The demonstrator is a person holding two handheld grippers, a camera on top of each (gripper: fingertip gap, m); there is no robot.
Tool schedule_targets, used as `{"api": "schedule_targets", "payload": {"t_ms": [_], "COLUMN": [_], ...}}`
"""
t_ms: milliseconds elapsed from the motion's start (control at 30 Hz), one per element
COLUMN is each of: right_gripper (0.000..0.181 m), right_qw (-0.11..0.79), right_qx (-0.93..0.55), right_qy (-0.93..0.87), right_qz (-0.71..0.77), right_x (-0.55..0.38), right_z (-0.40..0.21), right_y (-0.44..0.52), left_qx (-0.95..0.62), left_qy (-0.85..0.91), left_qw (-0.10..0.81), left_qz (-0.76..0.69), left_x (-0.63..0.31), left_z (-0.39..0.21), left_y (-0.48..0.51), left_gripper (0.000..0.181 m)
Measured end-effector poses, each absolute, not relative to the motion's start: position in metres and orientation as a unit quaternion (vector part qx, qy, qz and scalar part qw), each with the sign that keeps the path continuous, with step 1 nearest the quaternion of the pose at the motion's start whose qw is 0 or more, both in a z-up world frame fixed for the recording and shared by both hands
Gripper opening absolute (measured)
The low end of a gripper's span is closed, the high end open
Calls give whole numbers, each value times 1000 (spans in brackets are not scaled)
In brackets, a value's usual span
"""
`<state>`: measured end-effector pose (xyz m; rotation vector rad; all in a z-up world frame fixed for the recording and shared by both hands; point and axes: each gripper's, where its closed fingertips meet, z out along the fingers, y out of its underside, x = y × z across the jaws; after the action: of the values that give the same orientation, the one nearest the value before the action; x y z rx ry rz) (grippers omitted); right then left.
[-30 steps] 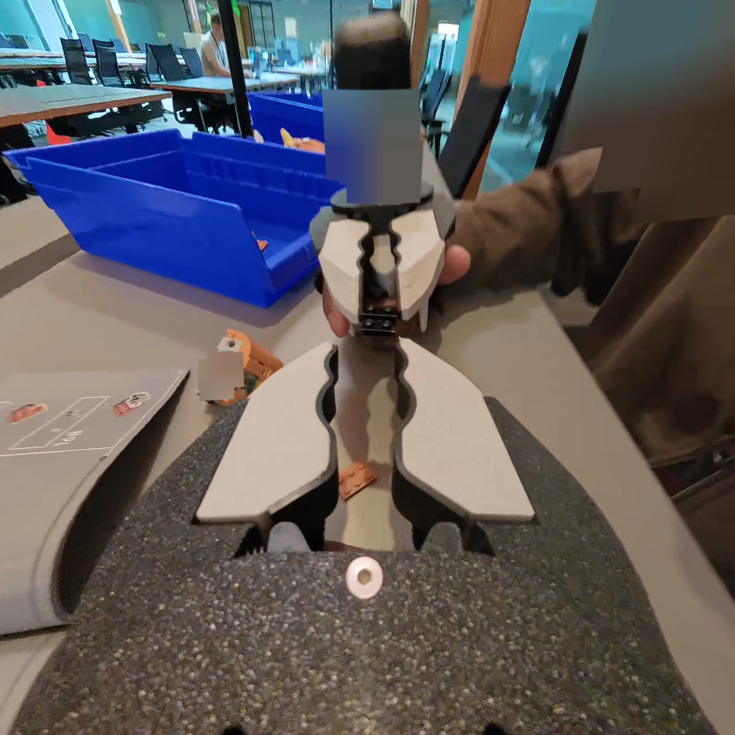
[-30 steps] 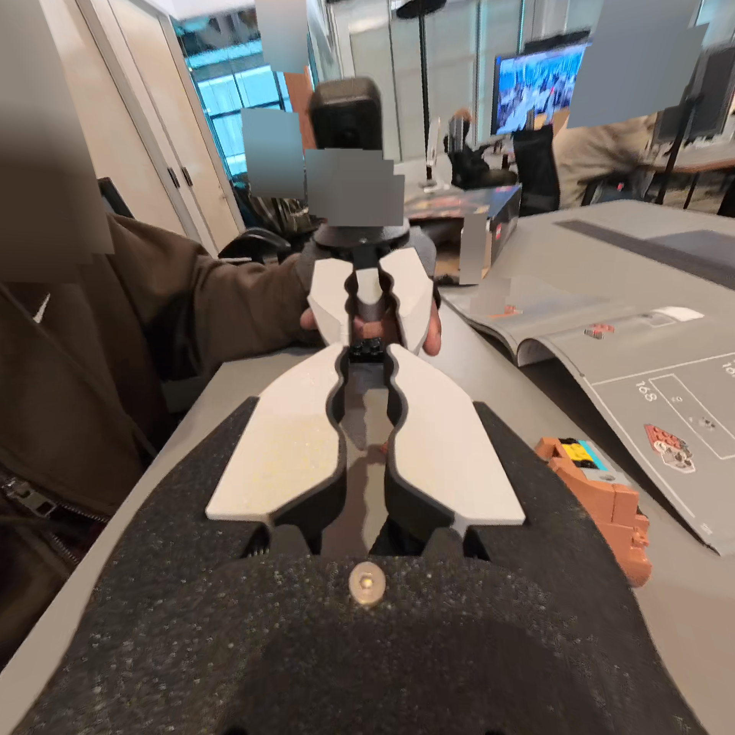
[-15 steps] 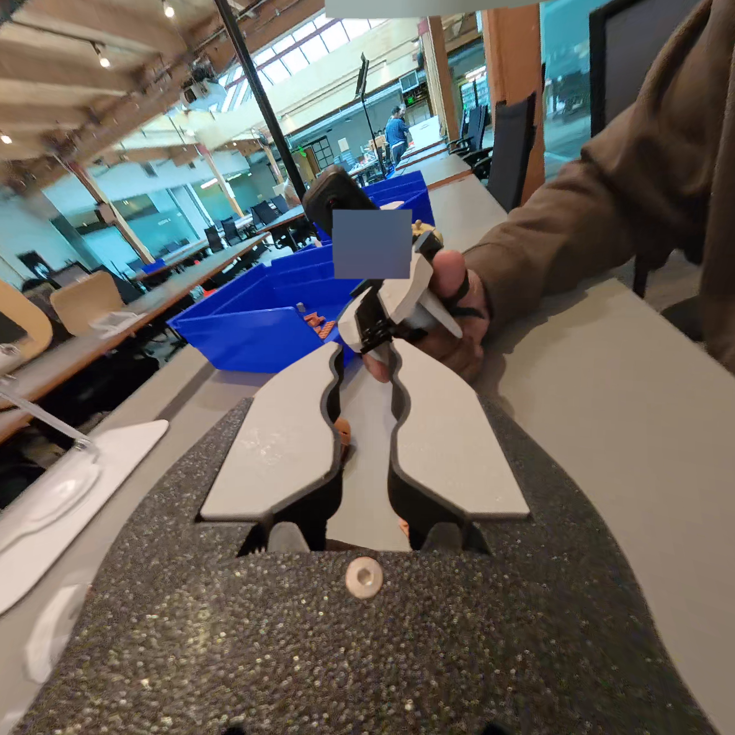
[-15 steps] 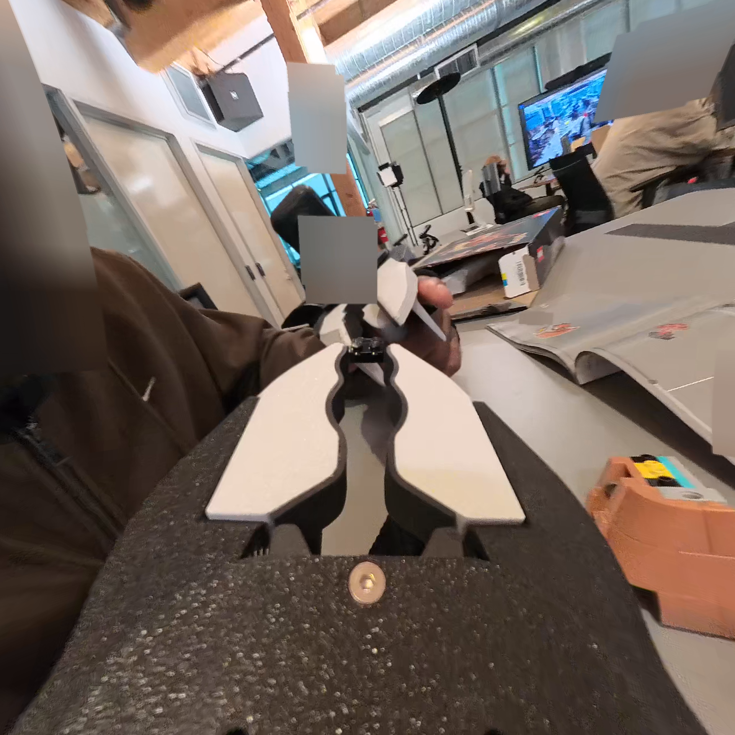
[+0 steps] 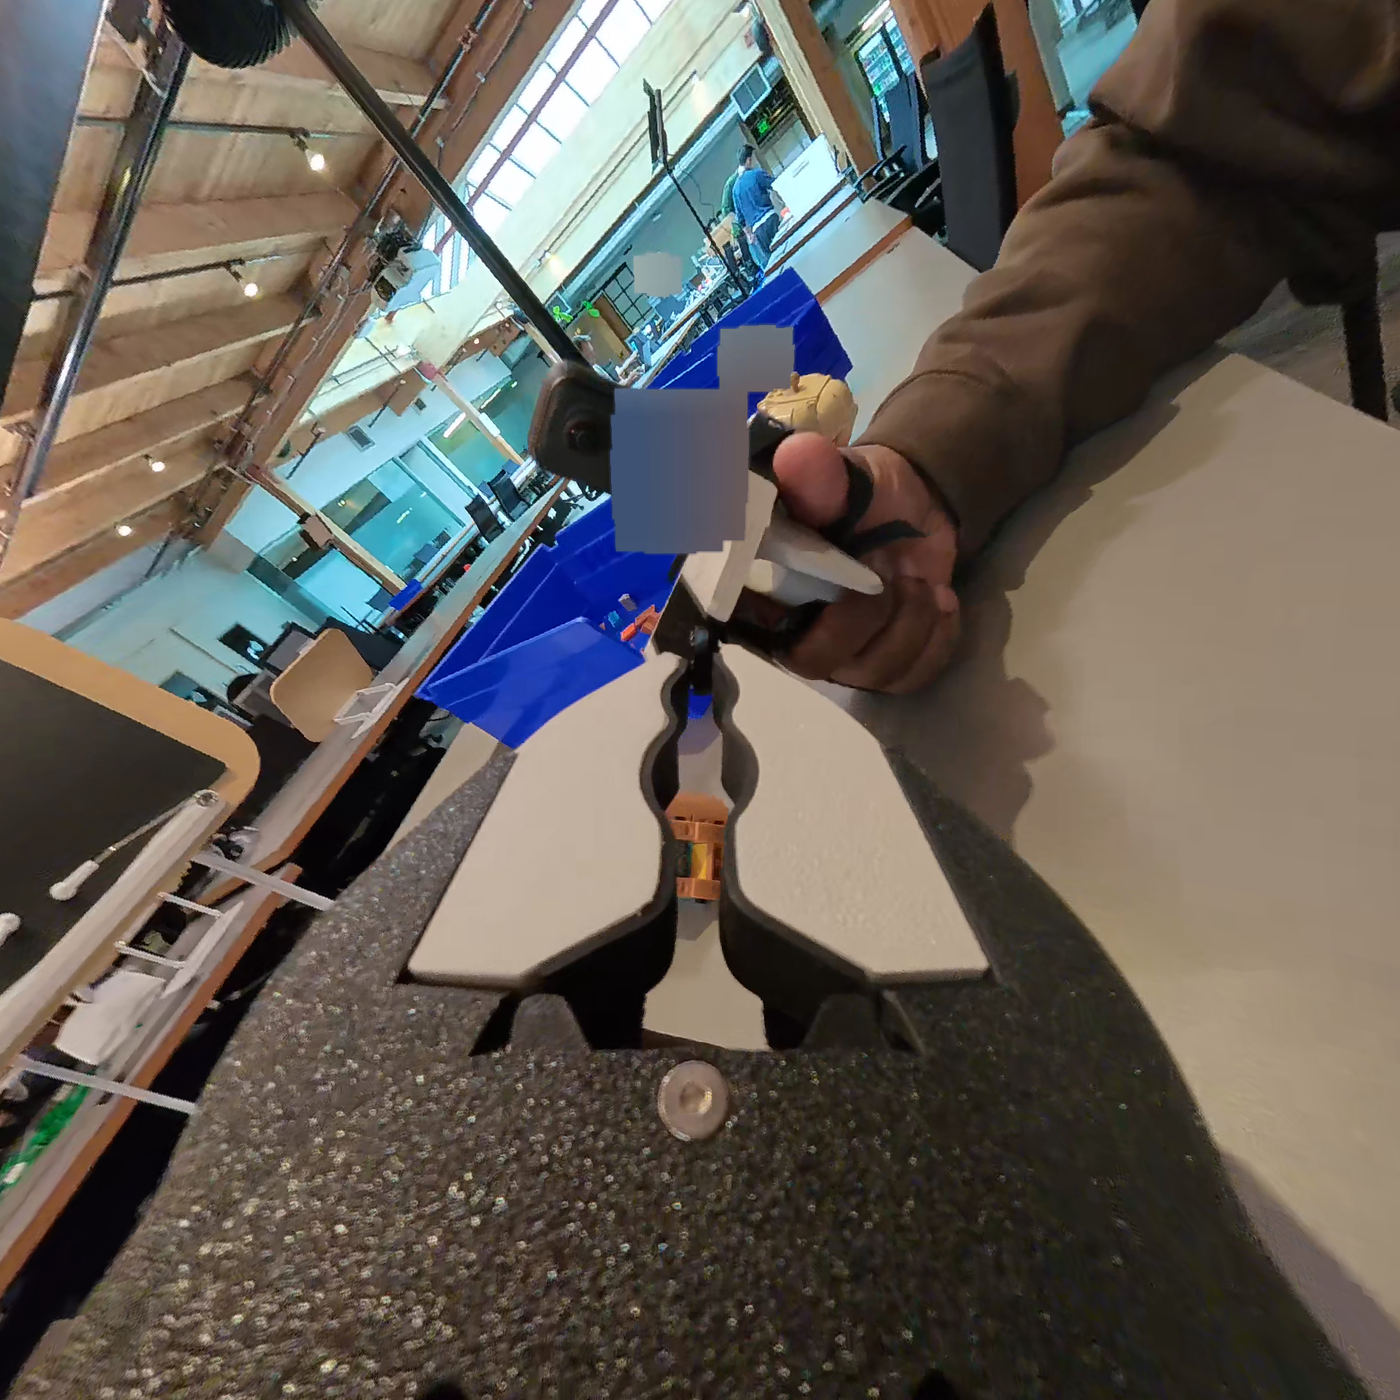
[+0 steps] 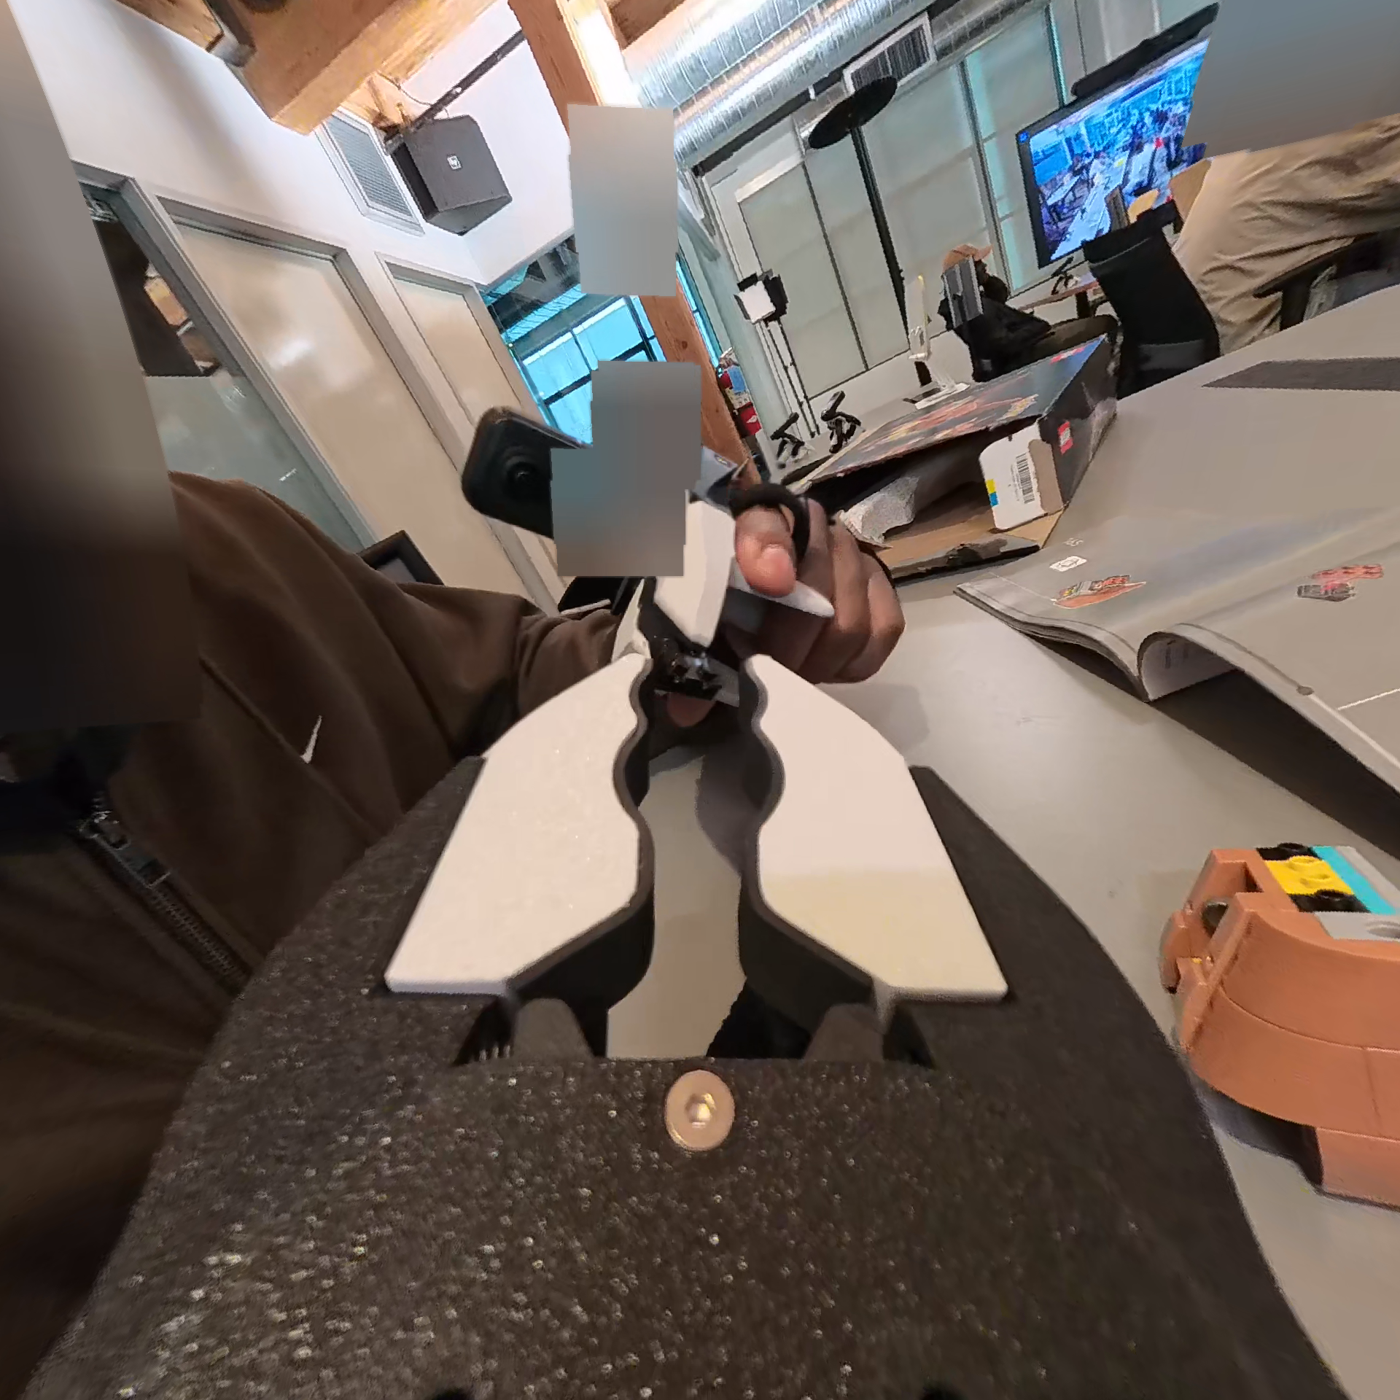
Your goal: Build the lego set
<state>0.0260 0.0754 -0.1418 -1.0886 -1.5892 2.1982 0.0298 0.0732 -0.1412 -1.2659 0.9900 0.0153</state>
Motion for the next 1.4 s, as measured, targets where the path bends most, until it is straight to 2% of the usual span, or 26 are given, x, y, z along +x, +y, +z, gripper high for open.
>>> {"api": "schedule_targets", "payload": {"t_ms": [500, 700, 800, 1000, 1167, 1267, 1400], "right_gripper": [34, 30, 19, 18, 18, 18, 18], "right_qw": [-144, -178, -155, -49, 164, 288, 376], "right_qx": [-378, -376, -383, -383, -352, -319, -286], "right_qy": [-466, -487, -495, -521, -563, -584, -614], "right_qz": [787, 767, 765, 761, 729, 689, 633], "right_x": [42, 47, 44, 36, 28, 29, 28], "right_z": [-136, -143, -145, -144, -136, -130, -133], "right_y": [62, 48, 50, 59, 75, 84, 83], "left_qx": [-511, -497, -498, -550, -658, -681, -666], "left_qy": [512, 542, 543, 484, 313, 197, 112], "left_qw": [686, 667, 664, 678, 666, 586, 533], "left_qz": [77, 120, 127, 63, -160, -392, -509], "left_x": [46, 51, 49, 38, 17, 20, 18], "left_z": [-141, -148, -149, -147, -138, -134, -135], "left_y": [62, 61, 62, 70, 85, 82, 85], "left_gripper": [5, 5, 5, 11, 16, 16, 15]}}
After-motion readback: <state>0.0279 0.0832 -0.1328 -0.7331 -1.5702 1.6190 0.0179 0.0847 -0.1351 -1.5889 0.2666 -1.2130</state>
